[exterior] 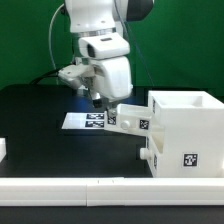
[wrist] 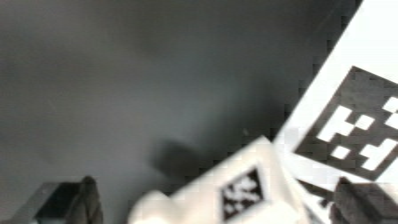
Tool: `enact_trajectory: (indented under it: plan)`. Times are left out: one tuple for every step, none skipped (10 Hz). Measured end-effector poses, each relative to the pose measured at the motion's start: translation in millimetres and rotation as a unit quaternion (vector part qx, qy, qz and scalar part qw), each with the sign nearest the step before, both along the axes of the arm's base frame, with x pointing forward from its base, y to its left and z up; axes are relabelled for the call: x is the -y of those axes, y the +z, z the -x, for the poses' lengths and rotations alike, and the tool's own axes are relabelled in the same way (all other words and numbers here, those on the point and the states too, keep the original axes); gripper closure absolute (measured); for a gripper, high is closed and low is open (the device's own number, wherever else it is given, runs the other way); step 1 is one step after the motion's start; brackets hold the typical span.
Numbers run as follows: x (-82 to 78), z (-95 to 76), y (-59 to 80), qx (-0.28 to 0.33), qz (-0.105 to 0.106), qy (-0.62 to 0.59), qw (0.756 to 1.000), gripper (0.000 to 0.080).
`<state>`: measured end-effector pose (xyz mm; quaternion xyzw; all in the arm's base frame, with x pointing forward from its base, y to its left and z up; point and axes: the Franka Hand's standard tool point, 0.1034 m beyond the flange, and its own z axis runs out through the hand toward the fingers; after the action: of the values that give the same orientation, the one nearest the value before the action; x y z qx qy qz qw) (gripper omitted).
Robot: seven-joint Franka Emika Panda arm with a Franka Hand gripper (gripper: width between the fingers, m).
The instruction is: Assemble drawer
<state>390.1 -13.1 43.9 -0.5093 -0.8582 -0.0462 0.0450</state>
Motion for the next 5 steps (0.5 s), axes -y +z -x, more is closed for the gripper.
enact_trajectory:
  plan:
    - [-12.7,4.3,1.6,0.004,0.002,0.052,0.999,0.0150]
    - [-14.2,9.2,-0.3,0.008,0.001,0.114,0.993,0.0150]
    - [-11.3,9.3,-1.3,0.010,0.001,0.134,0.991,0.0150]
    - [-10.5,10.0,-2.5,0.014,0.003,0.173,0.985,0.0150]
    - [-9.6,11.2,-3.7,0.015,0.003,0.198,0.980,0.0150]
